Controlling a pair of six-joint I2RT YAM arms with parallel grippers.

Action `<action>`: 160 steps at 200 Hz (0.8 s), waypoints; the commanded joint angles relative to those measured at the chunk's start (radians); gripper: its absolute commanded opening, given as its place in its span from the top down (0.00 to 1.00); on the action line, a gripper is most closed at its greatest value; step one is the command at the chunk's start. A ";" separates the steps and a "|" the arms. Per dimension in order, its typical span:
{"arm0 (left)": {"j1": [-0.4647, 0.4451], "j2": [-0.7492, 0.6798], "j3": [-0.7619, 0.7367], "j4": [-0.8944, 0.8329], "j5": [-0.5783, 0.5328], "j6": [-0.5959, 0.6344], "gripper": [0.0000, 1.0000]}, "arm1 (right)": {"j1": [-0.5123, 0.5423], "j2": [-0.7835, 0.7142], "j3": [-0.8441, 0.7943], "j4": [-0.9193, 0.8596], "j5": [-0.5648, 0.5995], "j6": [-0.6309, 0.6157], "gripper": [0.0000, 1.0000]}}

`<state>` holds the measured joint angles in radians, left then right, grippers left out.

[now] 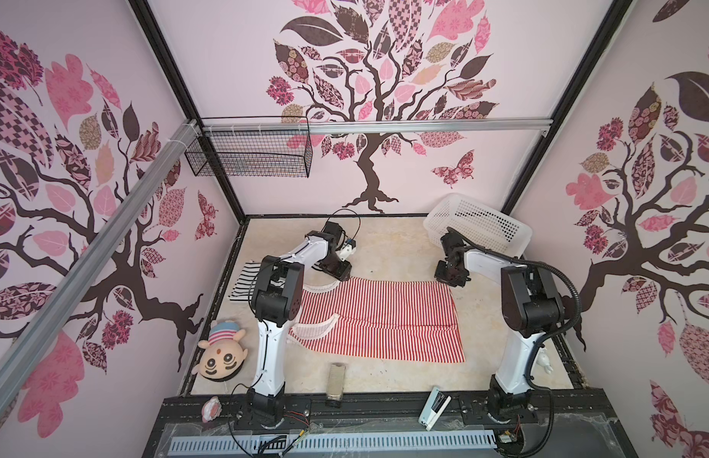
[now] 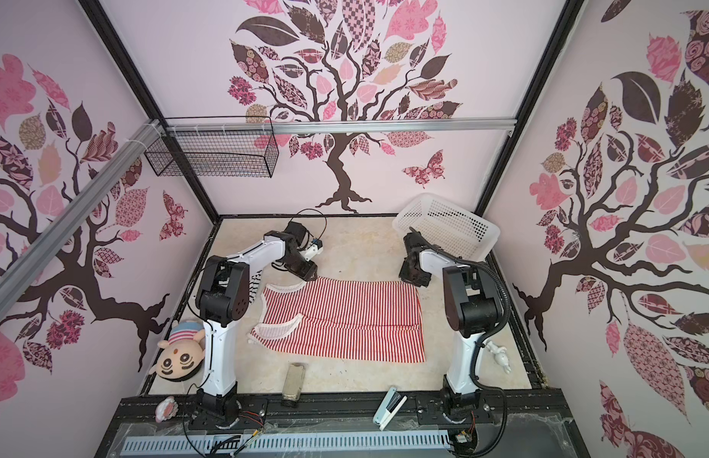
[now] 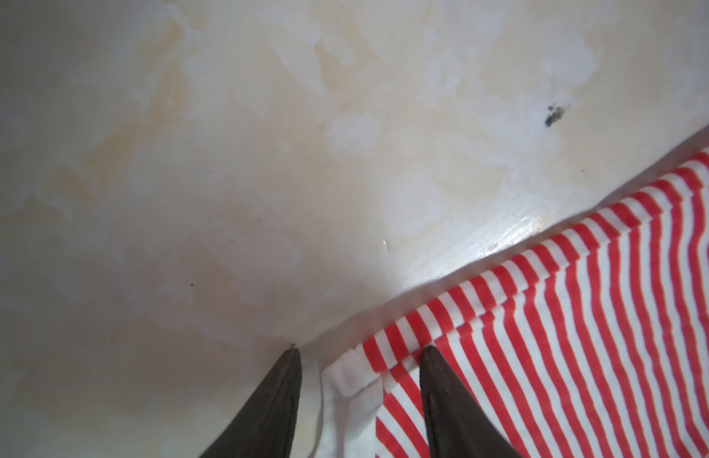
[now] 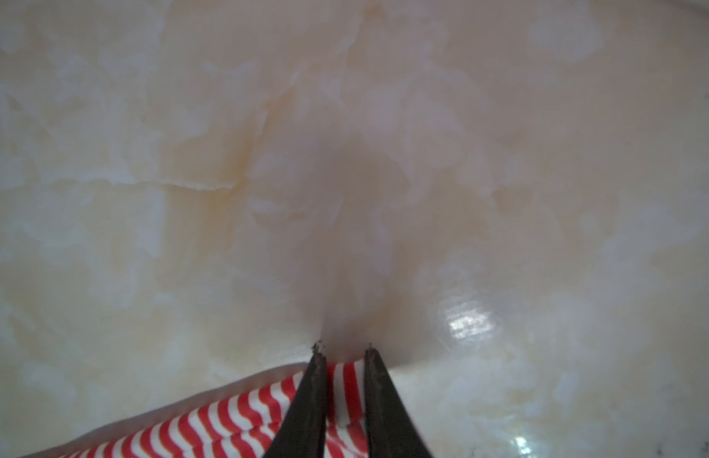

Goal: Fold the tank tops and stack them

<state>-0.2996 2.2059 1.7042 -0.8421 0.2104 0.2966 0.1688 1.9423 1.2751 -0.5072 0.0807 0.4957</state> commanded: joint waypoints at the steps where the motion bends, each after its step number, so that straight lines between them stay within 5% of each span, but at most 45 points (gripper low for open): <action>1: 0.004 0.033 0.031 -0.019 0.014 0.011 0.57 | -0.002 0.006 0.012 -0.012 -0.001 -0.006 0.91; 33: 0.003 0.013 0.023 -0.025 0.030 0.016 0.79 | -0.002 -0.024 -0.007 -0.013 0.000 -0.011 0.99; 49: 0.005 -0.005 0.013 -0.023 0.036 0.019 1.00 | -0.002 -0.047 -0.018 -0.008 -0.001 -0.011 1.00; 160: 0.002 -0.188 -0.099 -0.001 0.096 0.025 1.00 | 0.006 -0.315 -0.170 0.001 -0.023 -0.020 1.00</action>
<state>-0.2981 2.0567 1.6405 -0.8486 0.2810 0.3119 0.1692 1.6993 1.1389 -0.4931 0.0689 0.4889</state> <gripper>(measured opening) 0.050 0.064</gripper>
